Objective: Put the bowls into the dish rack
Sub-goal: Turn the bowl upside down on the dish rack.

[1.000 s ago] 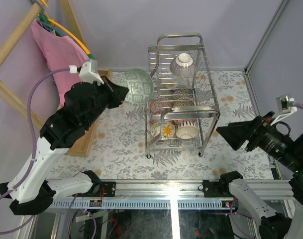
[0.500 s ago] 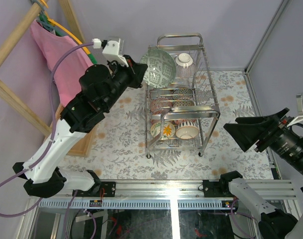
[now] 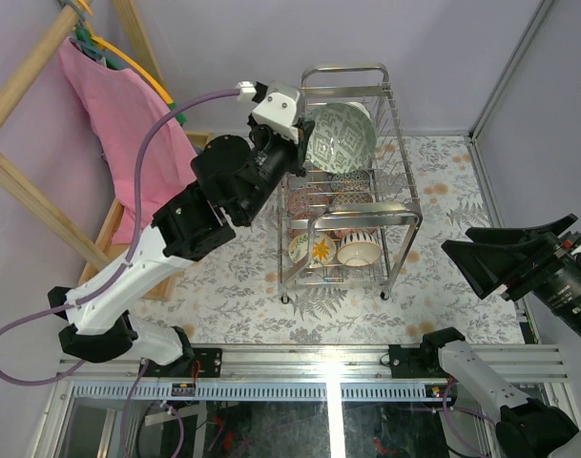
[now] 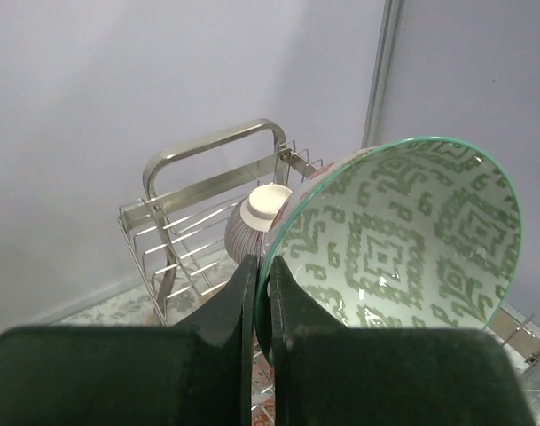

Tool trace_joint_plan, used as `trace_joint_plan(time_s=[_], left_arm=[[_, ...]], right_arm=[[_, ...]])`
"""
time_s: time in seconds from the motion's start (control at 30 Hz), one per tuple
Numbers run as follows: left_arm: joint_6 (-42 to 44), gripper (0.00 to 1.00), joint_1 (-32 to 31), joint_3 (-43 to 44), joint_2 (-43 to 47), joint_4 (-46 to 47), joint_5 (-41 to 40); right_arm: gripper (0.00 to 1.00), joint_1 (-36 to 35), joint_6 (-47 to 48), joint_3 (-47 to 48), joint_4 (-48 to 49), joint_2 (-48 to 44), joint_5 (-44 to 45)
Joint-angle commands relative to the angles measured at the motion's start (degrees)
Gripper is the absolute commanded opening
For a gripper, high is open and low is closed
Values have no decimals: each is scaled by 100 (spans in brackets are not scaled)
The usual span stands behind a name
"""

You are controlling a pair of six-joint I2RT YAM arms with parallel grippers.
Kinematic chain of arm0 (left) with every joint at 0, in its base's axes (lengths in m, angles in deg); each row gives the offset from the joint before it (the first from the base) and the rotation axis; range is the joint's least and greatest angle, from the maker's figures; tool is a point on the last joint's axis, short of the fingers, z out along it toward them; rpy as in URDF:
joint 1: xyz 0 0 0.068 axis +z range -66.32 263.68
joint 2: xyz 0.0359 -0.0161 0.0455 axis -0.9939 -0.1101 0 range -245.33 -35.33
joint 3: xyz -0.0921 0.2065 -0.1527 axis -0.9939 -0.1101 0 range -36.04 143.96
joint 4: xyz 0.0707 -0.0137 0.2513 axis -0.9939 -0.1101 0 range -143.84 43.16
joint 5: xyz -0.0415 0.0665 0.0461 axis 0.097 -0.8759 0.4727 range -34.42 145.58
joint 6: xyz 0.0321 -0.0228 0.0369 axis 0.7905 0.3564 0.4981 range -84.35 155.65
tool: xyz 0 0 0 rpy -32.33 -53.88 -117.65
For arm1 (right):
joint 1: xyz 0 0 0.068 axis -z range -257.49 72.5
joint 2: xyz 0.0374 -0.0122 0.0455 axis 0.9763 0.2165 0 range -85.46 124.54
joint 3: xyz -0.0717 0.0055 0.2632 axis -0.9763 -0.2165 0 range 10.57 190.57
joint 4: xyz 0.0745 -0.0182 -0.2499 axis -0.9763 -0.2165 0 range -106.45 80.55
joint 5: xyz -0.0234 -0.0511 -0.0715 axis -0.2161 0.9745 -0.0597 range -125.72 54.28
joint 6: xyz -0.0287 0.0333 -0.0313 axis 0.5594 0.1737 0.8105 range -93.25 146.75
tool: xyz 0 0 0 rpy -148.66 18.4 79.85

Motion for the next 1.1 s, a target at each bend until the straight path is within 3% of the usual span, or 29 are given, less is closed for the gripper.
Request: trace_joint_plan(time_s=[0.0, 0.5, 1.07], left_arm=[[927, 0, -350, 306, -83, 1044, -674], [3530, 0, -1318, 533, -772, 2263, -2063], [6239, 0, -1458, 390, -1624, 4027, -2470]], right_arm=[[81, -77, 103, 159, -197, 140, -4], [82, -466, 83, 294, -477, -73, 559], [82, -885, -28, 241, -647, -341, 1202]])
